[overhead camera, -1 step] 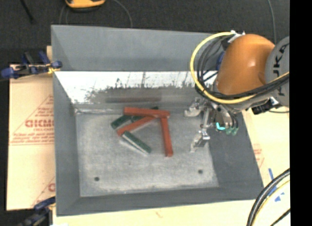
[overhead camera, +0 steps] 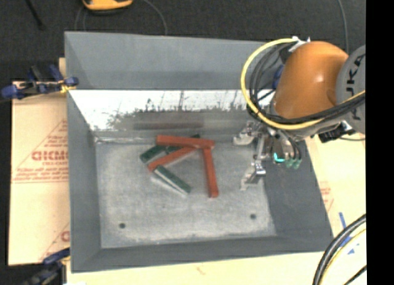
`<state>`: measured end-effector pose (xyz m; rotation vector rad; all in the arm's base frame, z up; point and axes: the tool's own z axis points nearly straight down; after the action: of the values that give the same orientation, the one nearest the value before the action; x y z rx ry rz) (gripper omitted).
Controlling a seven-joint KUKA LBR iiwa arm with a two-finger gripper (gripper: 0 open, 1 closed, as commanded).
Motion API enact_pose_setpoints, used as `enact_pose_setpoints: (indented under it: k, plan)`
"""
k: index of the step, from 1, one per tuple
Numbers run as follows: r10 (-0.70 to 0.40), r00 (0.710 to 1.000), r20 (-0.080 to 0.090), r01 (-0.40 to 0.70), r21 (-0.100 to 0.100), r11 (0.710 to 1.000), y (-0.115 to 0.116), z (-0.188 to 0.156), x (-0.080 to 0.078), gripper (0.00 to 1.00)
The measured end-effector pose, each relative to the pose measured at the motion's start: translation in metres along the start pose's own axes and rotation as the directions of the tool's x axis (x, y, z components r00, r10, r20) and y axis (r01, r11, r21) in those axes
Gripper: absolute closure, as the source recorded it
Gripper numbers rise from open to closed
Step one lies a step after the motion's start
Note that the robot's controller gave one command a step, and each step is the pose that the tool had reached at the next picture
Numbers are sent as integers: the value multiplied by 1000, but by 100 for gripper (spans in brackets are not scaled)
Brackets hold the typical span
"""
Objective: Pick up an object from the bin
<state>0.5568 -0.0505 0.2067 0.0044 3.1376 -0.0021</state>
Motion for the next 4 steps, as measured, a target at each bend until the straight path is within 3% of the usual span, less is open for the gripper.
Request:
enact_pose_setpoints:
  k: [1, 2, 3, 4]
  plan:
    - [-56, 998, 7, 56, 2, 998, 23, 31, -20, 0]
    - [-200, 980, 5, 200, 0, 980, 47, 92, -22, 0]
    - [-333, 943, -4, 333, -3, 943, 50, 127, -18, 0]
    - [-654, 757, -16, 653, -24, 757, 21, 131, -42, 100]
